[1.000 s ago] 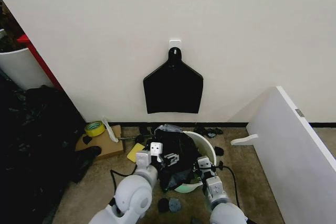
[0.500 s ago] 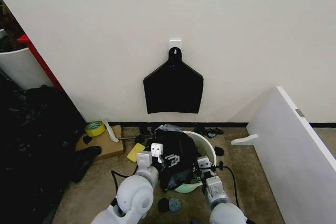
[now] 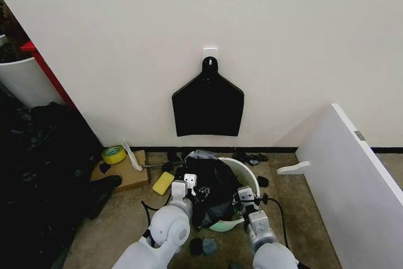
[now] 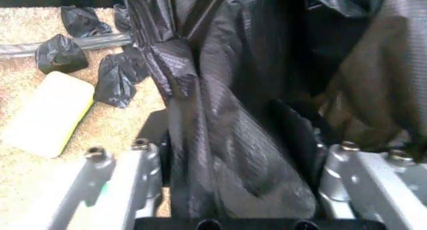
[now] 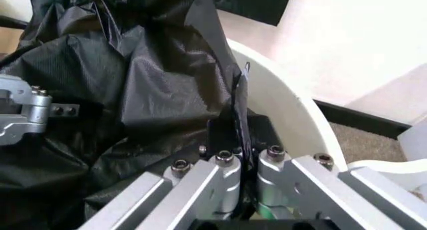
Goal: Place the garbage bag over the trash bin.
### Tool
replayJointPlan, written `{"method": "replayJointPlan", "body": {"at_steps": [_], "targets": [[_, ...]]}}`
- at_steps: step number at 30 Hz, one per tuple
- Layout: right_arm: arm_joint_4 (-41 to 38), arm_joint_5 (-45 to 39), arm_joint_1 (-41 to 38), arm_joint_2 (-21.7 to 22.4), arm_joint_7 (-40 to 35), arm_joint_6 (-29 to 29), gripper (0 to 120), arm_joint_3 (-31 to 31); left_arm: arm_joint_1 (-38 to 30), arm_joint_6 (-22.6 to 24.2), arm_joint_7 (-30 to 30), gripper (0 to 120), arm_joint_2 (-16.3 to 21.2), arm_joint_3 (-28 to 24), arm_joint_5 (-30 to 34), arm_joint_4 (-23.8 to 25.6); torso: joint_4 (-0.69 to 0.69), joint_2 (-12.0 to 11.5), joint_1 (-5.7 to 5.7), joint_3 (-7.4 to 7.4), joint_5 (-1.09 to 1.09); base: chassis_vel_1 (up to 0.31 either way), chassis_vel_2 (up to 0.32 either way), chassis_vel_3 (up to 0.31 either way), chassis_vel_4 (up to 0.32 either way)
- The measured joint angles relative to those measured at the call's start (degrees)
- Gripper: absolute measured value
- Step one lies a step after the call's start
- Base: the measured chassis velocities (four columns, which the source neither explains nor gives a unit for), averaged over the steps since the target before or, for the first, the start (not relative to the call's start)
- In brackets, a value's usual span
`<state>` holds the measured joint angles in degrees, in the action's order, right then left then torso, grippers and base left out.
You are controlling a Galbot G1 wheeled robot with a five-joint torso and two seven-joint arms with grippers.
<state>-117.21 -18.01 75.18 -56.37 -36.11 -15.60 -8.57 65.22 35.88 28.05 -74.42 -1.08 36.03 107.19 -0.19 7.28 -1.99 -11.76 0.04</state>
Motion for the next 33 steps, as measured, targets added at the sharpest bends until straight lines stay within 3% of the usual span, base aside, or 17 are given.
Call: {"method": "replayJointPlan", "body": {"at_steps": [5,14,18,29,33], "targets": [[-0.1,-0.1,-0.1,0.1,0.0,0.1,0,0.0,-1.0,0.6,0.8,43,0.0,-0.2,0.3,-1.6,0.01,0.0,0.0,0.01,0.01,0.0,0.0,0.0,0.0],[0.2,-0.2,-0.6,0.5,0.0,0.5,0,0.1,-2.0,2.8,1.8,10,0.1,-0.1,0.7,-3.3,0.01,0.0,0.0,0.01,0.0,0.0,0.0,0.0,0.0],[0.7,-0.1,-0.7,0.5,0.5,1.5,0,0.3,-2.3,3.9,2.4,3,0.3,0.2,2.1,-3.1,-0.01,0.0,0.0,0.01,-0.01,0.0,0.0,0.0,0.0],[-0.2,-0.3,0.0,1.2,1.4,3.4,0,0.9,-2.9,4.9,3.5,2,3.0,1.9,6.3,-0.4,0.0,0.0,0.0,-0.01,-0.02,0.0,0.0,0.0,0.0],[-0.8,-2.5,0.1,1.7,1.3,3.4,0,1.8,-2.7,4.6,2.6,1,4.4,4.7,7.4,1.9,0.02,0.0,0.0,-0.01,-0.01,0.0,0.0,0.0,0.0]]}}
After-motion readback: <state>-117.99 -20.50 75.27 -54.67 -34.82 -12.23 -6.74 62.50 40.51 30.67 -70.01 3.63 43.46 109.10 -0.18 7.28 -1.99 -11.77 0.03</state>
